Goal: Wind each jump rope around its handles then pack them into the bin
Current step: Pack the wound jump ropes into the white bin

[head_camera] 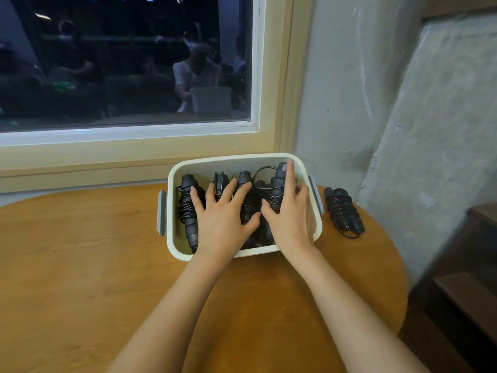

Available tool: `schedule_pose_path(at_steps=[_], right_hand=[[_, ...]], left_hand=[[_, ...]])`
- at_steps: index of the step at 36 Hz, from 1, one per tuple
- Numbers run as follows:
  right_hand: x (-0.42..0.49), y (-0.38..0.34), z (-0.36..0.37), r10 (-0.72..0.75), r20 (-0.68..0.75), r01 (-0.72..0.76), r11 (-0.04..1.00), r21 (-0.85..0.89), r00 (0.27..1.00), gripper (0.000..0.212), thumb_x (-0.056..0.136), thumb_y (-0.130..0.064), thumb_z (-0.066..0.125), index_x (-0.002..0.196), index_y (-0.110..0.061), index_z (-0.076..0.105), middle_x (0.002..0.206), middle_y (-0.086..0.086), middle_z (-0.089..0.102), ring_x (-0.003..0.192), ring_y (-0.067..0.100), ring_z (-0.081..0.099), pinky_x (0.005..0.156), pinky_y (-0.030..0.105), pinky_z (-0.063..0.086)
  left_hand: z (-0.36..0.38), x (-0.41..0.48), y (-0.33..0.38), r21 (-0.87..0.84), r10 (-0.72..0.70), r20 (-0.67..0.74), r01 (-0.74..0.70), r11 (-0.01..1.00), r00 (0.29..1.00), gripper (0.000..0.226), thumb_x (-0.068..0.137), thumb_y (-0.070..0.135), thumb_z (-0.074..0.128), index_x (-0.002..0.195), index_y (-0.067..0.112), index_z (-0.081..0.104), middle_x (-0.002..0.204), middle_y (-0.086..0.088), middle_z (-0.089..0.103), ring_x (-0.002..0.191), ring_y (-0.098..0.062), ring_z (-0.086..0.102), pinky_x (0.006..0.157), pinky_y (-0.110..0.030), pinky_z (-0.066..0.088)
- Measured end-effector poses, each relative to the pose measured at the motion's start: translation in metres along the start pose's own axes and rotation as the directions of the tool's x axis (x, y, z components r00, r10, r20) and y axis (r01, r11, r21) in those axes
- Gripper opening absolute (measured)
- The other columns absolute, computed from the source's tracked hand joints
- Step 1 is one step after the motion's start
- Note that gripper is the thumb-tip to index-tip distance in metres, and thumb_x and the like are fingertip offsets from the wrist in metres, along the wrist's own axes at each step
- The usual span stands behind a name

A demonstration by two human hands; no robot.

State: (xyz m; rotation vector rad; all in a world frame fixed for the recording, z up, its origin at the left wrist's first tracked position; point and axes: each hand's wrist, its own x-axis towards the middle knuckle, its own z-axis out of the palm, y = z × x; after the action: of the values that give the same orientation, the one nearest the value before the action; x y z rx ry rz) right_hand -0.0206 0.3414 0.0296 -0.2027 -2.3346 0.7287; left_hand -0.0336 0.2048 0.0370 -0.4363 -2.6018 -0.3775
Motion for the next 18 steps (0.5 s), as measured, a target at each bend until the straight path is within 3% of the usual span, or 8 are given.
schedule_pose_path(at_steps=[4, 7, 10, 14, 18], right_hand=[[0.001, 0.002, 0.001, -0.005, -0.012, 0.004, 0.998, -0.056, 1.0, 0.096, 0.094, -0.04, 0.062, 0.157, -0.031, -0.01, 0.136, 0.015, 0.043, 0.111, 0.025, 0.057, 0.079, 0.033, 0.057], [0.006, 0.005, 0.0, -0.078, 0.122, 0.083, 0.996, -0.04, 0.99, 0.097, 0.094, -0.041, 0.062, 0.156, -0.035, -0.012, 0.141, 0.012, 0.042, 0.114, 0.024, 0.056, 0.084, 0.036, 0.057], [0.011, 0.008, -0.003, -0.045, 0.259, 0.027, 0.997, 0.075, 0.965, 0.093, 0.093, -0.038, 0.064, 0.157, -0.029, -0.004, 0.148, 0.008, 0.039, 0.122, 0.025, 0.053, 0.093, 0.037, 0.052], [0.017, 0.003, -0.003, -0.117, 0.296, 0.172, 0.971, -0.166, 0.948, 0.087, 0.096, -0.047, 0.056, 0.158, -0.02, 0.002, 0.144, 0.006, 0.046, 0.125, 0.024, 0.051, 0.089, 0.036, 0.052], [0.021, 0.0, 0.0, -0.142, 0.325, 0.246, 0.919, -0.307, 0.935, 0.086, 0.097, -0.056, 0.045, 0.158, -0.019, -0.003, 0.149, 0.011, 0.038, 0.131, 0.029, 0.038, 0.102, 0.036, 0.042]], left_hand=[[0.0, -0.002, 0.001, -0.003, -0.026, 0.004, 0.026, 1.0, 1.0, 0.066, 0.091, 0.061, 0.047, 0.15, 0.037, 0.034, 0.158, 0.003, 0.034, 0.145, -0.042, 0.023, 0.116, -0.061, -0.008], [0.0, 0.0, -0.004, -0.035, -0.002, 0.009, 0.002, 0.999, 1.0, 0.065, 0.089, 0.06, 0.05, 0.147, 0.034, 0.04, 0.155, 0.002, 0.04, 0.143, -0.044, 0.027, 0.116, -0.063, -0.005], [-0.002, 0.002, -0.01, -0.061, 0.014, 0.023, -0.012, 0.998, 1.0, 0.065, 0.088, 0.059, 0.053, 0.147, 0.034, 0.041, 0.154, 0.003, 0.041, 0.143, -0.043, 0.029, 0.117, -0.062, -0.005], [-0.003, 0.002, -0.01, -0.079, 0.028, 0.025, -0.025, 0.997, 0.999, 0.064, 0.089, 0.054, 0.057, 0.147, 0.031, 0.042, 0.154, 0.001, 0.042, 0.143, -0.045, 0.028, 0.118, -0.062, -0.005], [-0.004, 0.003, -0.011, -0.079, 0.003, 0.047, 0.001, 0.997, 0.999, 0.065, 0.091, 0.053, 0.055, 0.15, 0.031, 0.038, 0.156, 0.001, 0.038, 0.144, -0.044, 0.023, 0.118, -0.057, -0.008]])
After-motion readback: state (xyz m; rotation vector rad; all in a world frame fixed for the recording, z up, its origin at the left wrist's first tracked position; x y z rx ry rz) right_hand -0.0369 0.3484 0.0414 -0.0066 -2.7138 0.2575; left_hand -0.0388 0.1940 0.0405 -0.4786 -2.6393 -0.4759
